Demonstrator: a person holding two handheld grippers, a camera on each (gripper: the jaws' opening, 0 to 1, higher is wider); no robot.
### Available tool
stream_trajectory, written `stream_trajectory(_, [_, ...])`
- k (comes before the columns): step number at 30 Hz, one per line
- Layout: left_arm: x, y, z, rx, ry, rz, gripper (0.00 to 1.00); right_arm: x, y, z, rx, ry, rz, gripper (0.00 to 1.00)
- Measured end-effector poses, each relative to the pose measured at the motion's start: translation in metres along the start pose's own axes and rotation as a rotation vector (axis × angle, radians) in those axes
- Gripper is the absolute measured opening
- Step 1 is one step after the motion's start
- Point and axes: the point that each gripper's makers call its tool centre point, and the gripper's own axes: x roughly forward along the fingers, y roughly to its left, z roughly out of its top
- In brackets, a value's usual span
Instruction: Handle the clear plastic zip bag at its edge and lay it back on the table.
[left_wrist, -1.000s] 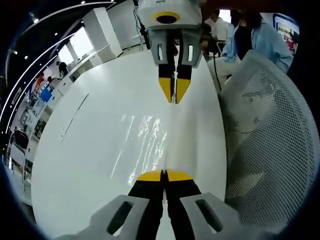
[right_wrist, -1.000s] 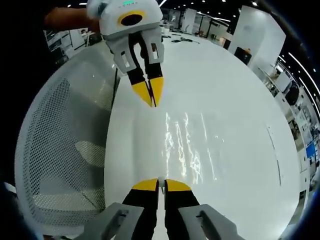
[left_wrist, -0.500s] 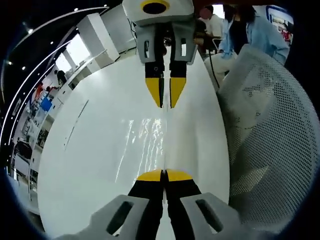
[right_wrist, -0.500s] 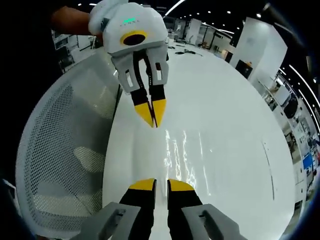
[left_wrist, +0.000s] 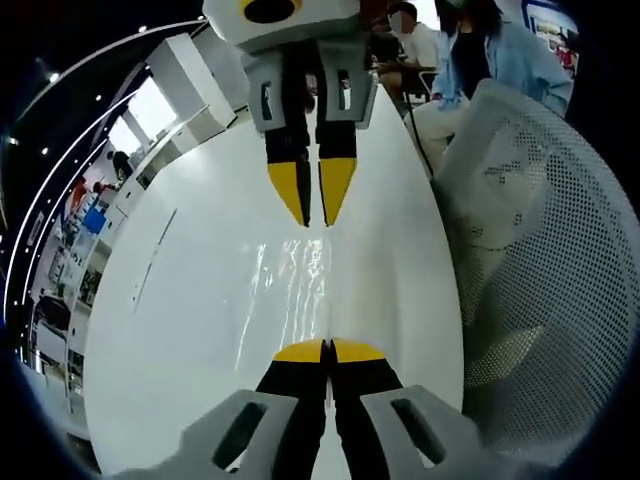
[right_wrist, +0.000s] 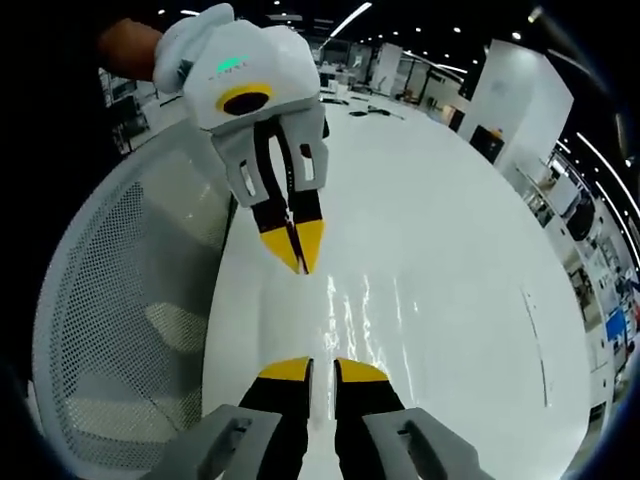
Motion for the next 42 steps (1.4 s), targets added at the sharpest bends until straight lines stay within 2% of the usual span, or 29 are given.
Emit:
stream_trajectory(16, [0.004,-0.001,0.006,0.001,-0.05,0.005,0.0,0.02,0.012,0.001,0.044,0.003,0.057,0.04])
stream_trajectory(23, [0.005,-0.002,0.006,-0.016,-0.06,-0.003,0.0,0.026,0.012,-0.002,0.089,-0.002,0.067,0.0])
stream_trajectory(30, [0.005,-0.004,0.007,0.012,-0.064,-0.002,0.0,0.027,0.014,-0.005,0.128,0.014,0.074,0.0])
stream_trajectory(42, [0.002,-0.001,0.013,0.01,-0.094,0.006,0.12,0.032,0.011,-0.006,0.157,0.041,0.066,0.0])
